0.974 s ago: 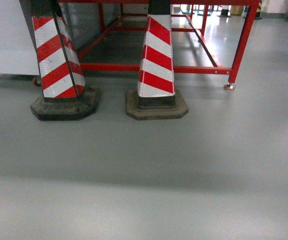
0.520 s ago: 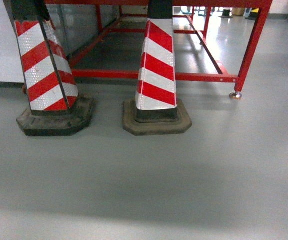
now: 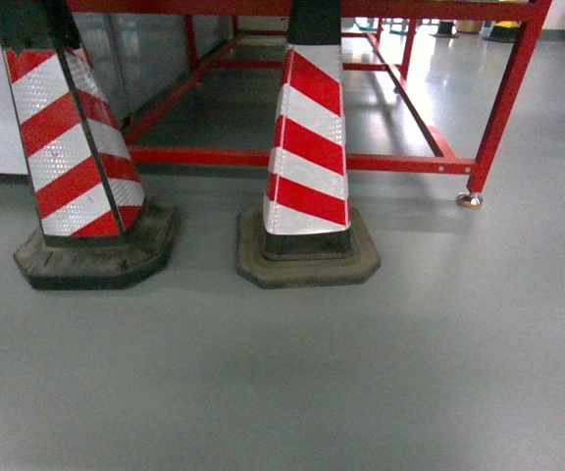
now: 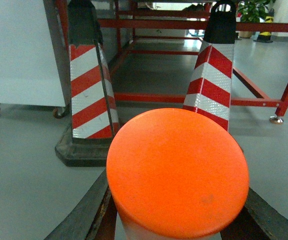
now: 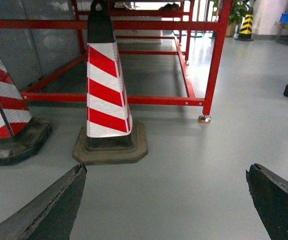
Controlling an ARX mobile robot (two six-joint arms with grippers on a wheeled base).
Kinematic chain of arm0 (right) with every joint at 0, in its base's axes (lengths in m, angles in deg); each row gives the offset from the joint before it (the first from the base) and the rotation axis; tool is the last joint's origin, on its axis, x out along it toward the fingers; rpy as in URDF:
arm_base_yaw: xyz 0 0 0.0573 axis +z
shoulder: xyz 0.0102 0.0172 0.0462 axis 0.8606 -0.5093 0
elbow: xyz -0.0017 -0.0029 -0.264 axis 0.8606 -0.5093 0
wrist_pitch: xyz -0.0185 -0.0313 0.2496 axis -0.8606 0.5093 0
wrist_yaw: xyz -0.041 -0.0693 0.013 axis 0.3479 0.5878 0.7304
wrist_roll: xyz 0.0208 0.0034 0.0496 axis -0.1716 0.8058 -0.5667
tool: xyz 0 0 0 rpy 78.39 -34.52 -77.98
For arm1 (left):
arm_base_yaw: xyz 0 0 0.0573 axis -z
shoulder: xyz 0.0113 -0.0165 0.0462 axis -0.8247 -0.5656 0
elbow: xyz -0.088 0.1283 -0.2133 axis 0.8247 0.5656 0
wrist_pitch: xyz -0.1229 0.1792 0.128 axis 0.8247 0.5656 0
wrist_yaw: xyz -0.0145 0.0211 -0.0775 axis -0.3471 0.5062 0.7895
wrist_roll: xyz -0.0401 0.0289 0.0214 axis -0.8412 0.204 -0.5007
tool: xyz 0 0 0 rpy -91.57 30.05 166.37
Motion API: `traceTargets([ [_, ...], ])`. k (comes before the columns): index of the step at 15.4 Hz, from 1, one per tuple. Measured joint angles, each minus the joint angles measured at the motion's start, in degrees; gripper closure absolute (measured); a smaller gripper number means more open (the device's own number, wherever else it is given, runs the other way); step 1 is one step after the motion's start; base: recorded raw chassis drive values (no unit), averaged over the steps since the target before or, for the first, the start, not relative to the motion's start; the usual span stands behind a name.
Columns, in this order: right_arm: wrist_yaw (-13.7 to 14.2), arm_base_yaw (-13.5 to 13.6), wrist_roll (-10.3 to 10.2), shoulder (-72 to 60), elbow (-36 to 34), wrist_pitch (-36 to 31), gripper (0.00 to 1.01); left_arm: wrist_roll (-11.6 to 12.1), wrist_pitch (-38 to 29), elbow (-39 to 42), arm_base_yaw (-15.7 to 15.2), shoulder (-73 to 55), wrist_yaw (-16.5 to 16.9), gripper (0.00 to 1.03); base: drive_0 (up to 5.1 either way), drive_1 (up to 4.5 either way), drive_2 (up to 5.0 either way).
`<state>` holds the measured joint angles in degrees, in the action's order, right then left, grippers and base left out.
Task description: Pick capacitor and pack into box
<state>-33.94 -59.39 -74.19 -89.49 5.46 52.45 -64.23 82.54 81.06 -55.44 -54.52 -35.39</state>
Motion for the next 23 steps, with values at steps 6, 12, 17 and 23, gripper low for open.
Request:
traceTargets([
  [6, -0.02, 0.00, 0.00, -0.02, 0.00, 0.33, 0.03, 0.02, 0.04, 0.00, 0.00, 0.00, -0.15, 0.59, 1.6, 2.99, -4.4],
  [12, 0.04, 0.00, 0.00, 0.00, 0.00, 0.26, 0.03, 0.02, 0.07, 0.00, 0.00, 0.00, 0.07, 0.59, 2.9, 2.00, -5.0],
  [17, 0.13, 0.00, 0.00, 0.00, 0.00, 0.26, 0.03, 0.02, -0.28, 0.00, 0.00, 0.00, -0.07, 0.59, 2.5, 2.33, -5.1],
  [23, 0.02, 0.00, 0.00, -0.02, 0.00, 0.20, 0.03, 0.02, -0.13, 0.00, 0.00, 0.00, 0.07, 0.59, 2.5, 2.37, -5.1],
])
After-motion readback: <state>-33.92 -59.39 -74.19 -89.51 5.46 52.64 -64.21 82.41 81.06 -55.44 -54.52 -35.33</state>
